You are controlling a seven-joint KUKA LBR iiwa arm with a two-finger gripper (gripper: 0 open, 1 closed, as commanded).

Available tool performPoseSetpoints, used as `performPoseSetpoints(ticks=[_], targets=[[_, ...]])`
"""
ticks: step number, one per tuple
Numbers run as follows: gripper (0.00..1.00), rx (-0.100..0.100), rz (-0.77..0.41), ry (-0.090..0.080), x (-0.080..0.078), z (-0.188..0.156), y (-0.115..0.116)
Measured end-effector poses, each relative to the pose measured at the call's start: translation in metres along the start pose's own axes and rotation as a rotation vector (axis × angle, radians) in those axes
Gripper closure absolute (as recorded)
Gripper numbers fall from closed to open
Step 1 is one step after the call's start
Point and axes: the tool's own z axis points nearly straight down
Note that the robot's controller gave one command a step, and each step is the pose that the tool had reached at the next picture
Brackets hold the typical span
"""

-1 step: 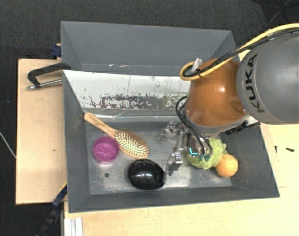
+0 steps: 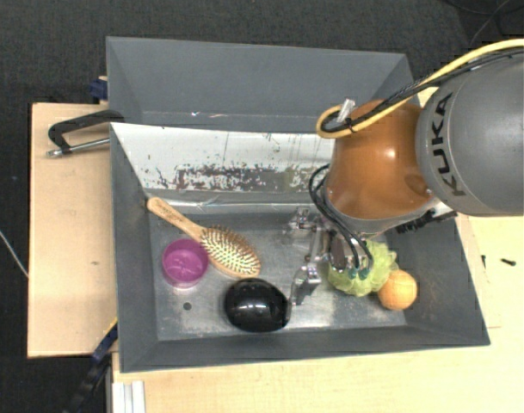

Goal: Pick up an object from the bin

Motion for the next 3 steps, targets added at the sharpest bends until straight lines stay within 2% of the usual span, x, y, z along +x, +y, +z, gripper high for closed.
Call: performPoseSetpoints(ticks=[1,2,3], targets=[[0.00,0.012,-0.015,-0.012,-0.001,0.064,0.035],[0.00,0.008,-0.010,-0.018,0.000,0.064,0.034],[0.00,0.010,0.050,0.007,-0.072,0.060,0.101]])
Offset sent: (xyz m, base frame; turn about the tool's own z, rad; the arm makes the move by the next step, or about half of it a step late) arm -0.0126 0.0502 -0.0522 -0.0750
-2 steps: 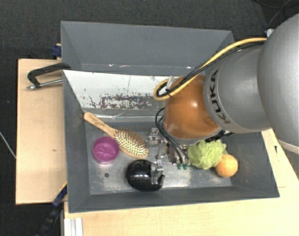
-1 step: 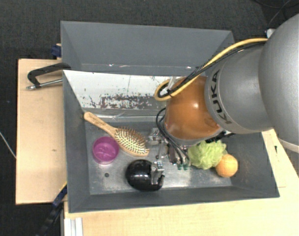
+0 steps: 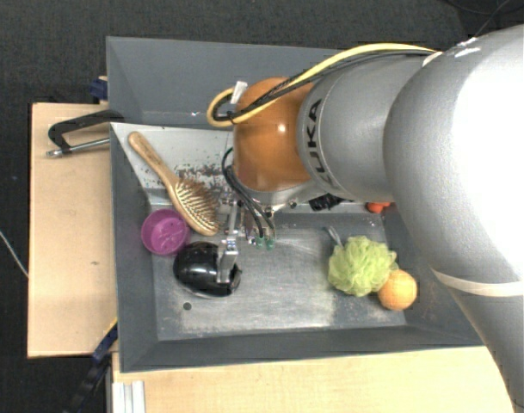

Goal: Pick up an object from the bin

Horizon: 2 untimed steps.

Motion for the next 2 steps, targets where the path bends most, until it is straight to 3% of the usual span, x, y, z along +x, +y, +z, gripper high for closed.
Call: performPoseSetpoints(ticks=[1,2], targets=[[0.00,-0.034,-0.082,-0.056,0.0418,0.0077,-0.0361],[1.00,-0.019,-0.091,-0.007,0.0500,0.0076,-0.0403]])
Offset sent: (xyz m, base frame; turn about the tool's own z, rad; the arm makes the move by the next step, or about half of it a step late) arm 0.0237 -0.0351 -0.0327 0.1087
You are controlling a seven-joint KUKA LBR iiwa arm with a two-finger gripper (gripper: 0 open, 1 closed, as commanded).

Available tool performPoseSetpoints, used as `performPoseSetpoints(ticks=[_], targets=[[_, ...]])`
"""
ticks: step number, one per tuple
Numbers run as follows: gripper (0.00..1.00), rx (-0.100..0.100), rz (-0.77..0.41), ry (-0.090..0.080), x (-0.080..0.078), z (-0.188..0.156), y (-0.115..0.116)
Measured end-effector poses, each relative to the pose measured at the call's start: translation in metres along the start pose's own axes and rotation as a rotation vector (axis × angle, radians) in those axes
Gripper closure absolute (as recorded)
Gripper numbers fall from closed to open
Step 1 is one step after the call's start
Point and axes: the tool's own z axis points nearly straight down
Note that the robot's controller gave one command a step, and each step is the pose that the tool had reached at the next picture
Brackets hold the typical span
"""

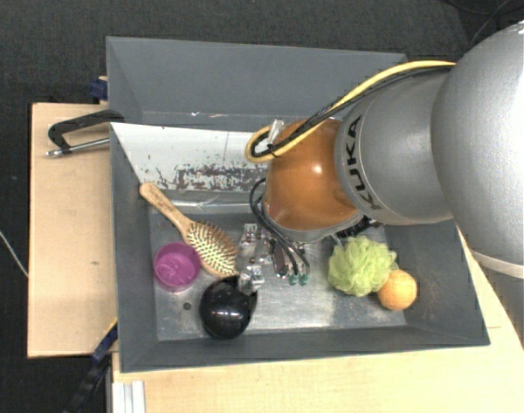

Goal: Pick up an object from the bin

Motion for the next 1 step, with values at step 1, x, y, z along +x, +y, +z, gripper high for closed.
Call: performPoseSetpoints(ticks=[1], targets=[[1.00,0.000,0.000,0.000,0.0000,0.0000,0.0000]])
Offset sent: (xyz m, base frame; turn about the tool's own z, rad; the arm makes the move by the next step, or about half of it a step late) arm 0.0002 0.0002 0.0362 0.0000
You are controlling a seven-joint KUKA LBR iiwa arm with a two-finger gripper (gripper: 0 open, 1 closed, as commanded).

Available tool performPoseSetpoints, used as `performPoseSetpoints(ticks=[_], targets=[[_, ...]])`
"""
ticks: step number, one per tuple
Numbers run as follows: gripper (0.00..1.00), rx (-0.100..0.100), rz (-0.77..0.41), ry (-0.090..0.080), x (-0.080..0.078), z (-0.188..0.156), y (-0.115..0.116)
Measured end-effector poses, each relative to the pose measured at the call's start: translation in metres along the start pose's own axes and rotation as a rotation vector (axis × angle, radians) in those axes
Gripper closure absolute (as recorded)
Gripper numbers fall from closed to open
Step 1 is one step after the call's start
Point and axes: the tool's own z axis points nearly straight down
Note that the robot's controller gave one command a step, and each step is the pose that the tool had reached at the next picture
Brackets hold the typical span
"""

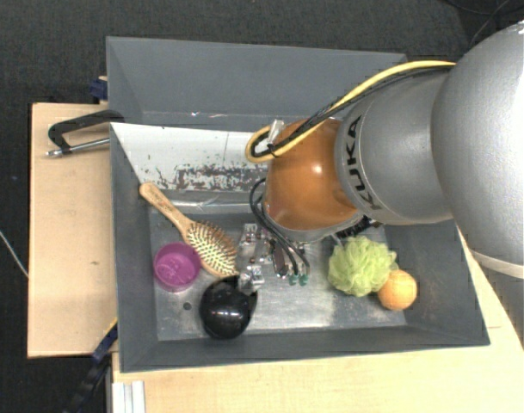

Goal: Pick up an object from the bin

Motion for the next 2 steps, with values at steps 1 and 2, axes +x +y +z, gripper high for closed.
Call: performPoseSetpoints(ticks=[1,2], targets=[[1.00,0.001,-0.001,0.006,0.0014,-0.0028,0.0005],[1.00,0.004,-0.002,0.003,0.0025,-0.0095,0.0013]])
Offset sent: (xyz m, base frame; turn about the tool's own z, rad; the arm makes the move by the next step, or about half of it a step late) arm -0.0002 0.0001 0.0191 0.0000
